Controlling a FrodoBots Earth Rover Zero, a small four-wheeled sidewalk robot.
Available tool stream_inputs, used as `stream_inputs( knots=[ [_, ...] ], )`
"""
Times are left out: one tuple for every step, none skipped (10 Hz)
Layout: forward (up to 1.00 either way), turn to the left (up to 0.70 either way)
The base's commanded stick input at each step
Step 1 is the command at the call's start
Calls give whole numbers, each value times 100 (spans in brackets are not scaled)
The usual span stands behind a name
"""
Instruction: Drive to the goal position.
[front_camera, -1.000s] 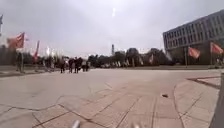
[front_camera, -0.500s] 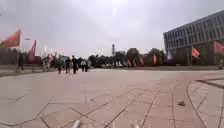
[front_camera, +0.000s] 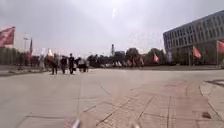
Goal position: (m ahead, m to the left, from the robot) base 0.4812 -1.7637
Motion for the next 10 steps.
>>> stream_inputs(
  knots=[
    [100, 0],
    [100, 0],
    [100, 0],
    [100, -2],
    [100, -15],
    [100, -20],
    [100, -3],
    [100, 0],
    [100, -15],
    [100, -21]
  ],
)
